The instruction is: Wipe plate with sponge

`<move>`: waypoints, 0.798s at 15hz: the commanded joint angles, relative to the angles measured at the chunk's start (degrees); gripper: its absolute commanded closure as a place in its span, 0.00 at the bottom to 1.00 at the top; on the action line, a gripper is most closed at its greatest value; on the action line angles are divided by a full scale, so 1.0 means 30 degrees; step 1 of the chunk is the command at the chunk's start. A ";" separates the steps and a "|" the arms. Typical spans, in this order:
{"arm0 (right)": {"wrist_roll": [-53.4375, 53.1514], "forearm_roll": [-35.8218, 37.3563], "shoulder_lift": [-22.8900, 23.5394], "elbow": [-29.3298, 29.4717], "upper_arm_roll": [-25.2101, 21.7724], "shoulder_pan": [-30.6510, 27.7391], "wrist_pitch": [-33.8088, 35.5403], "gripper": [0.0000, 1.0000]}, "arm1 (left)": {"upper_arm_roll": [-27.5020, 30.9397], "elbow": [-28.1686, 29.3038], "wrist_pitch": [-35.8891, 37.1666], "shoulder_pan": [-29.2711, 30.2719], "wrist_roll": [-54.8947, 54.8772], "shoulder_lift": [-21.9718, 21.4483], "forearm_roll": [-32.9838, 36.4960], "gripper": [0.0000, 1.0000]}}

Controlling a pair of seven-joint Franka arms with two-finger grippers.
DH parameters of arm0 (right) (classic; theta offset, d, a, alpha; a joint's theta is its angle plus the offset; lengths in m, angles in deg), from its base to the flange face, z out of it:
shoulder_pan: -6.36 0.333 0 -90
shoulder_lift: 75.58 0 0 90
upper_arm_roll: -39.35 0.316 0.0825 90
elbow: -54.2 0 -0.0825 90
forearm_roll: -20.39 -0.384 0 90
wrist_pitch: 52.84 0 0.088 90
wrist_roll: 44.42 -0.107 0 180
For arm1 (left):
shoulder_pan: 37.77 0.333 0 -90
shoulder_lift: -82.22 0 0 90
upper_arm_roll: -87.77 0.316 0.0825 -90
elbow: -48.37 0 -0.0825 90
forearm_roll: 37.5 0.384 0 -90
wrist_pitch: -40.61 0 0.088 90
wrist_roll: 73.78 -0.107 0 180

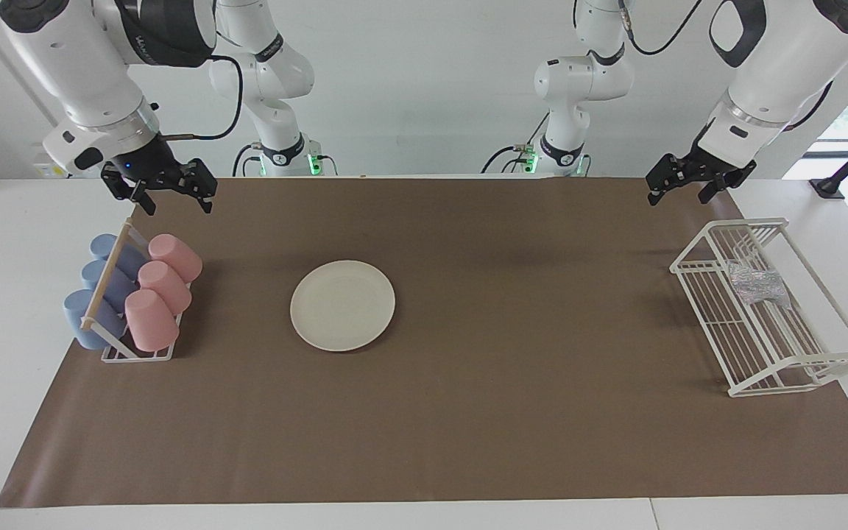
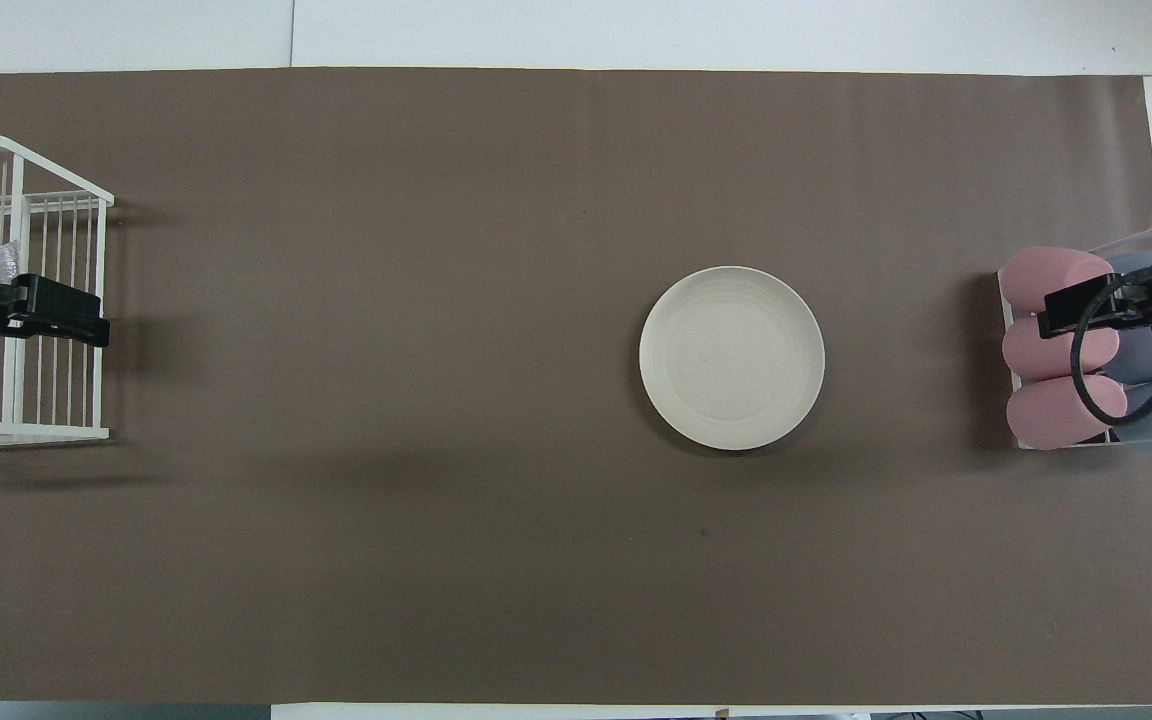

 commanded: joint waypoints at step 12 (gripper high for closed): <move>-0.6581 0.0414 -0.0078 -0.0146 0.0210 0.0356 0.0110 0.00 | -0.0022 0.1303 -0.1934 0.0028 0.1062 -0.0657 0.1361 0.00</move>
